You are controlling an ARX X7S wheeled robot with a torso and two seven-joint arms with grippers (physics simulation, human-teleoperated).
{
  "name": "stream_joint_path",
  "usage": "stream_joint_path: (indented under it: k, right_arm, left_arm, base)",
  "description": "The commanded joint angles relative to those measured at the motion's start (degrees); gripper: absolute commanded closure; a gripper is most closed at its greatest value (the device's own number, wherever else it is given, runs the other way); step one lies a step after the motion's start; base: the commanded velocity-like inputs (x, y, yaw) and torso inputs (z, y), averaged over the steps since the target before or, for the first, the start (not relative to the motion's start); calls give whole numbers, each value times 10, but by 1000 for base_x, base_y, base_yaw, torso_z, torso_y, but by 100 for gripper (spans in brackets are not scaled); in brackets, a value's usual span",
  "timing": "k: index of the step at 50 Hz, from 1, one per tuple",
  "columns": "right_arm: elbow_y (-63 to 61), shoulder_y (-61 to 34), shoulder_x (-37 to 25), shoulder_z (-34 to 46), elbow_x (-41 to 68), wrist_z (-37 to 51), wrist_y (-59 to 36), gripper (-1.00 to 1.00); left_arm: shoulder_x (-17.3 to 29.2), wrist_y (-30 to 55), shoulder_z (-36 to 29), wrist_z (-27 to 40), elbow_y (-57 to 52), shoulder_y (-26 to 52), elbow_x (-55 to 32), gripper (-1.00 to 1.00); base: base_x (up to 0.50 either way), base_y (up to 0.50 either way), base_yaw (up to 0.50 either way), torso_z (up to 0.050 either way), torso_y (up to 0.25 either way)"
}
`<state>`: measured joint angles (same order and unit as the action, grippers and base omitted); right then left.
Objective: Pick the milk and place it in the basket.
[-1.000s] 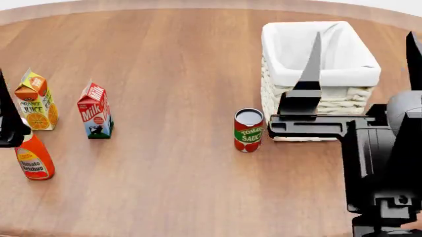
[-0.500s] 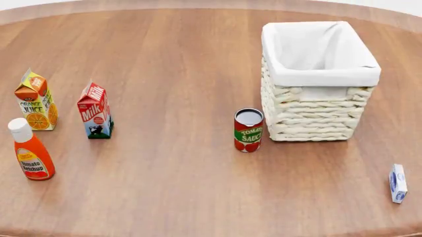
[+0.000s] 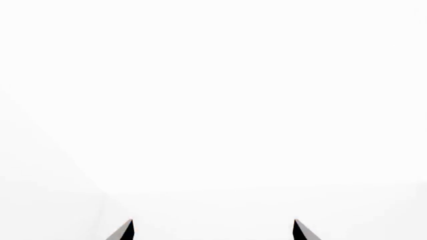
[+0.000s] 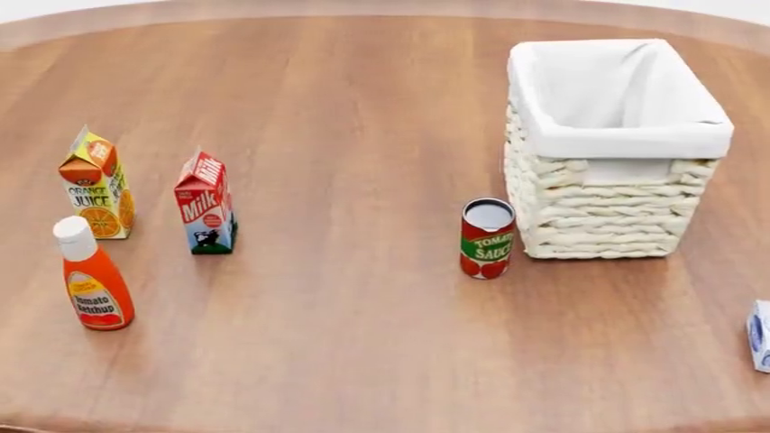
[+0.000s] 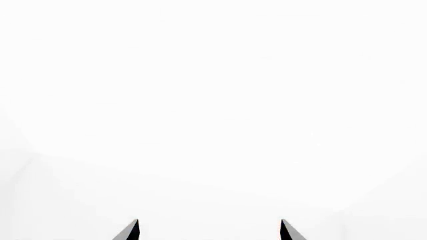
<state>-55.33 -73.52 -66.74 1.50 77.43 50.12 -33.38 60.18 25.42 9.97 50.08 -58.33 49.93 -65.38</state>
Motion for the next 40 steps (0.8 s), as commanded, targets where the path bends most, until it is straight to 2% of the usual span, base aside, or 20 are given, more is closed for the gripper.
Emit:
stream_joint_path:
  k: [1, 17, 31, 40]
  right_arm:
    - [-7, -9, -2, 12, 2, 2, -7, -100]
    - [-9, -2, -1, 12, -4, -2, -2, -100]
    - [-13, -13, 0, 29, -7, -8, -16, -100]
    - [-13, 20, -7, 2, 10, -14, 14, -100]
  left_arm:
    - [8, -7, 0, 5, -1, -5, -2, -100]
    - [10, -14, -8, 2, 2, -11, 8, -100]
    - [14, -20, -9, 3, 4, -15, 10, -100]
    - [16, -24, -8, 4, 4, -23, 12, -100]
  base:
    - [0, 500, 0, 0, 0]
    - [0, 500, 0, 0, 0]
    - [0, 15, 0, 0, 0]
    - [16, 0, 0, 0, 0]
